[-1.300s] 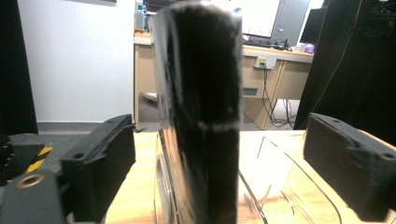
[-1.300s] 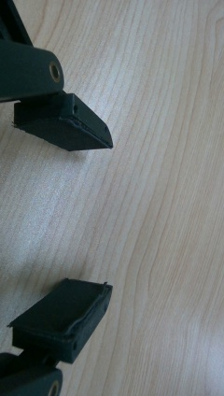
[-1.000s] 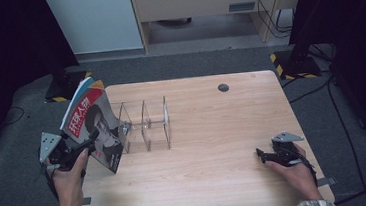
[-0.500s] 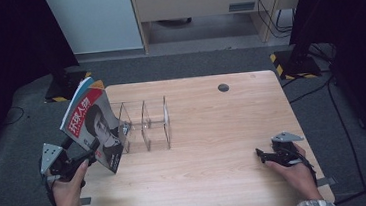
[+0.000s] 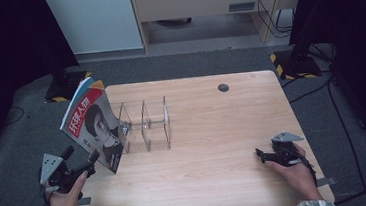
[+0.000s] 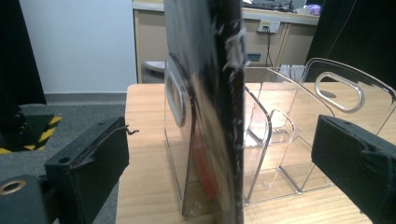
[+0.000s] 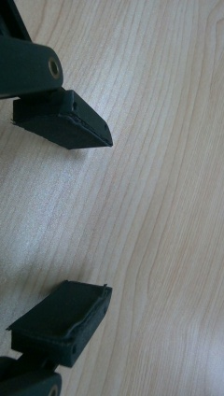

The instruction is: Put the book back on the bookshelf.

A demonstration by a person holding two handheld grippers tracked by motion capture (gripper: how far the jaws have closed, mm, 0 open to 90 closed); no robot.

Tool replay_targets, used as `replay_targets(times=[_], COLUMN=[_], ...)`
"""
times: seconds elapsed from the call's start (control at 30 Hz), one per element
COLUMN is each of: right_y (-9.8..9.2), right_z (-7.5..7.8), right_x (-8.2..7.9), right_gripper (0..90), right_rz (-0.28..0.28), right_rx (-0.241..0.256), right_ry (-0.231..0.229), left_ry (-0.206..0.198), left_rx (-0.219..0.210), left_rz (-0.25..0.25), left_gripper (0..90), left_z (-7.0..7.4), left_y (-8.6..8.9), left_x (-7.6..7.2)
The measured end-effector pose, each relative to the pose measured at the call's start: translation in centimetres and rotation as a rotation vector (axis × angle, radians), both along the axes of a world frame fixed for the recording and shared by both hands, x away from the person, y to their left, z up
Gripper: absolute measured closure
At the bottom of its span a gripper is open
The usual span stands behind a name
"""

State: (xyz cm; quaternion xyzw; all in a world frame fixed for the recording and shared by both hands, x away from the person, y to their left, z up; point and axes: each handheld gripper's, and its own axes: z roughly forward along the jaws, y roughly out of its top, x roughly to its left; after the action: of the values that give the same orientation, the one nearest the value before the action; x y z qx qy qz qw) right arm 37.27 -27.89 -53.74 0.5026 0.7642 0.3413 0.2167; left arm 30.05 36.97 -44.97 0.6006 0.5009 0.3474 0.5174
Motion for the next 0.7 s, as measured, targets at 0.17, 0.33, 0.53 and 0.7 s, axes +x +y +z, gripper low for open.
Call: replay_targets(times=[0.17,0.33,0.53,0.7], right_y=[0.0,0.0,0.0,0.0], right_z=[0.0,0.0,0.0,0.0], right_x=[0.0,0.0,0.0,0.0], right_gripper=[23.4,23.4,23.4,23.3], right_rz=[0.0,0.001,0.0,0.001], right_rx=[-0.001,-0.002,-0.001,-0.002], right_ry=[-0.004,-0.005,-0.004,-0.001], left_ry=[0.017,0.024,0.048,0.06], left_rx=[0.003,0.014,0.031,0.051], left_rz=[-0.006,-0.024,-0.053,-0.072], left_gripper=[3.6,3.5,3.8,3.5], left_z=[-0.4,-0.5,-0.8,-0.7], left_y=[0.2,0.1,-0.2,-0.6], left_x=[0.0,-0.3,-0.9,-1.3])
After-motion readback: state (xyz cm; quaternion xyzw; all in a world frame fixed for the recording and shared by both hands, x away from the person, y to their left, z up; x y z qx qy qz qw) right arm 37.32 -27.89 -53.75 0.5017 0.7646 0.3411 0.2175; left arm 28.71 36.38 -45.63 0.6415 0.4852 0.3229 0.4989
